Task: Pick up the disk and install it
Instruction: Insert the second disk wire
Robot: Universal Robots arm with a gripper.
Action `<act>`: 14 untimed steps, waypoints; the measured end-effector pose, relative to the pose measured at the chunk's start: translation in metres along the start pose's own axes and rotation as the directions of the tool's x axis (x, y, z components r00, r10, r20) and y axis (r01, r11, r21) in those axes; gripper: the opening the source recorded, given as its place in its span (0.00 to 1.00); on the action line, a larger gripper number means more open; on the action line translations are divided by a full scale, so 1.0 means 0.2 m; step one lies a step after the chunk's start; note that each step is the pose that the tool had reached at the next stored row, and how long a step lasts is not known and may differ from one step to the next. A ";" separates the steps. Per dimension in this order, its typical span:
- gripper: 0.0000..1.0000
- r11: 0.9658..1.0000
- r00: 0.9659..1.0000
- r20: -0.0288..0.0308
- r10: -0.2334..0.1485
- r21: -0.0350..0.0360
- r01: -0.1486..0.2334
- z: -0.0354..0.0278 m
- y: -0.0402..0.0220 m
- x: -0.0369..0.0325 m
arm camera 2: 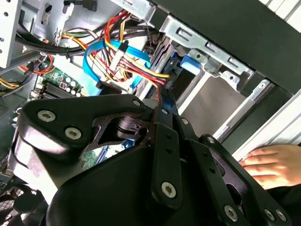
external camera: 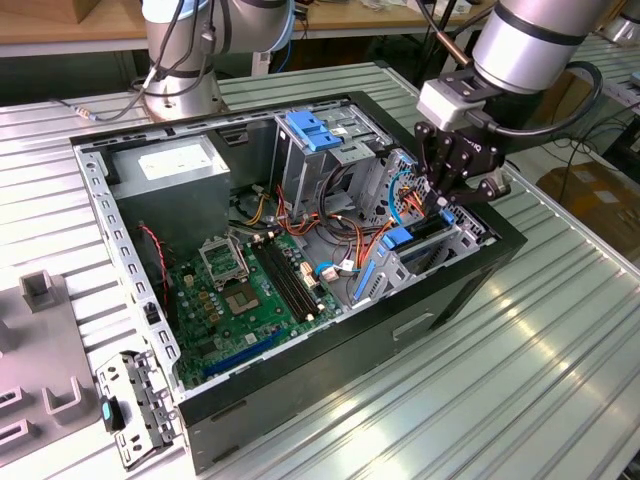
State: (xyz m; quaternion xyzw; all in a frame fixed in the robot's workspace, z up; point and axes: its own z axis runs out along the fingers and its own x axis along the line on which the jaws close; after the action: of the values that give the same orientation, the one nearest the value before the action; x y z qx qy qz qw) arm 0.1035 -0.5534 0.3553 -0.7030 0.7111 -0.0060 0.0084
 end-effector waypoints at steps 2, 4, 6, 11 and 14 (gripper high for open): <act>0.11 1.000 1.000 0.000 0.000 -0.001 0.000 0.000 0.015 0.000; 0.11 1.000 1.000 0.000 0.000 -0.001 0.000 0.000 0.040 0.001; 0.11 1.000 1.000 0.000 0.000 -0.001 0.000 0.000 0.047 0.001; 0.11 1.000 1.000 0.000 0.000 -0.001 0.000 -0.066 0.046 0.000; 0.11 1.000 1.000 0.000 0.000 -0.001 0.000 -0.133 0.045 -0.001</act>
State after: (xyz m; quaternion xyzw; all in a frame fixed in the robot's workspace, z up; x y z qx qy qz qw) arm 0.0940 -0.5532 0.3816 -0.7030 0.7111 -0.0056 0.0080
